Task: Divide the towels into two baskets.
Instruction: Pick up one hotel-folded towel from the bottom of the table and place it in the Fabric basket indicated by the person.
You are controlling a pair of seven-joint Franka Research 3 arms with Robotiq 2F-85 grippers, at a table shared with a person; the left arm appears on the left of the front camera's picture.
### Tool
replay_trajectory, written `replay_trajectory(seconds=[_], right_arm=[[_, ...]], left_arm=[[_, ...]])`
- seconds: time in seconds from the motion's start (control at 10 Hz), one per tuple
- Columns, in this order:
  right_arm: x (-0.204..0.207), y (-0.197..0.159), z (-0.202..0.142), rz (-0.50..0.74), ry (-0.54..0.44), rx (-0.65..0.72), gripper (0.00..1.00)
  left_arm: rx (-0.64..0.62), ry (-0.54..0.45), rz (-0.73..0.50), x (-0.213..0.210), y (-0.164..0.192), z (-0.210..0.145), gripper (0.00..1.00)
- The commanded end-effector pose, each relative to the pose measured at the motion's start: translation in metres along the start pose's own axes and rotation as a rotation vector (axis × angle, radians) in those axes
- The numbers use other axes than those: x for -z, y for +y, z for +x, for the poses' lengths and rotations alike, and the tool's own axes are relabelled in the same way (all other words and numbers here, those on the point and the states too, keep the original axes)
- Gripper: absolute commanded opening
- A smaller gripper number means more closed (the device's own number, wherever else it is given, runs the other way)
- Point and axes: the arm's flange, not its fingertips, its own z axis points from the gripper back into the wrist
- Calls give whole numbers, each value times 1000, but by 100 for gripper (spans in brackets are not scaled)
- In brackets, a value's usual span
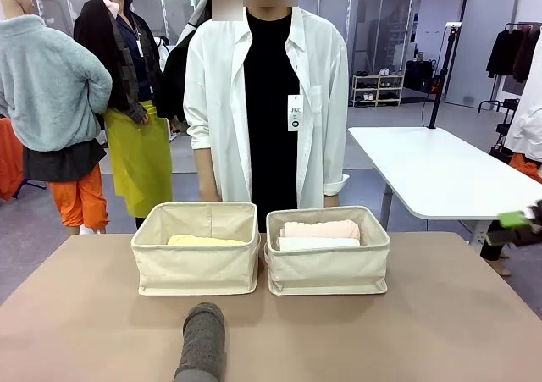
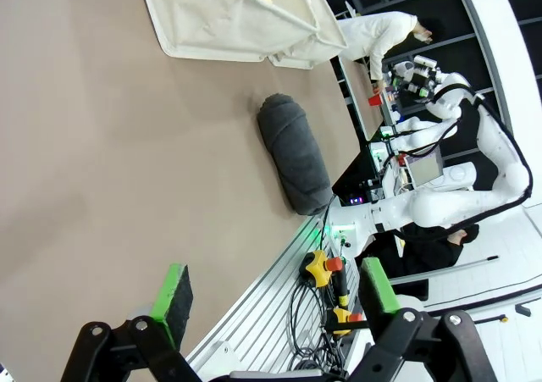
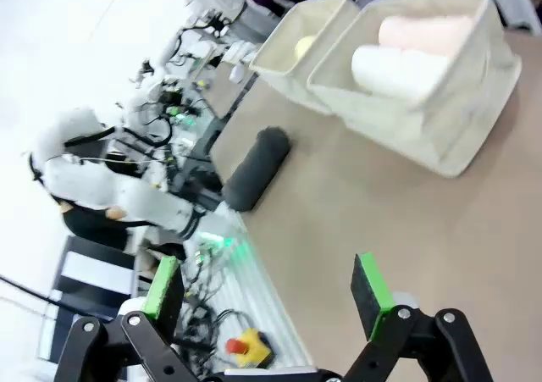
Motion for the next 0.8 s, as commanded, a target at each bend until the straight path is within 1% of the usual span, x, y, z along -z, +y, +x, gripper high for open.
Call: replay_trajectory(seconds=[0.0,0.2,0.3,0.4,0.5,0.6,0.7], right_arm=[[-36,-12,-25,18,20,64,100],[-62,-26,-63,4,34,256,100],[-65,-34,-70,14,31,324,100],[-63,-44,-67,-17,30,362,100],[-56,-61,-57,-138,117,360,100],[-65,-42,-84,-4,19,298,100],[-65,-42,-84,-4,19,298,100]], left_arm=[[6,2,-4,-1,-4,-4,100],[6,2,-4,-1,-4,-4,100],[6,2,-4,-1,-4,-4,100],[6,2,-4,-1,-4,-4,100],[6,2,-4,-1,-4,-4,100],[6,2,-4,-1,-4,-4,100],[6,2,-4,-1,-4,-4,100]])
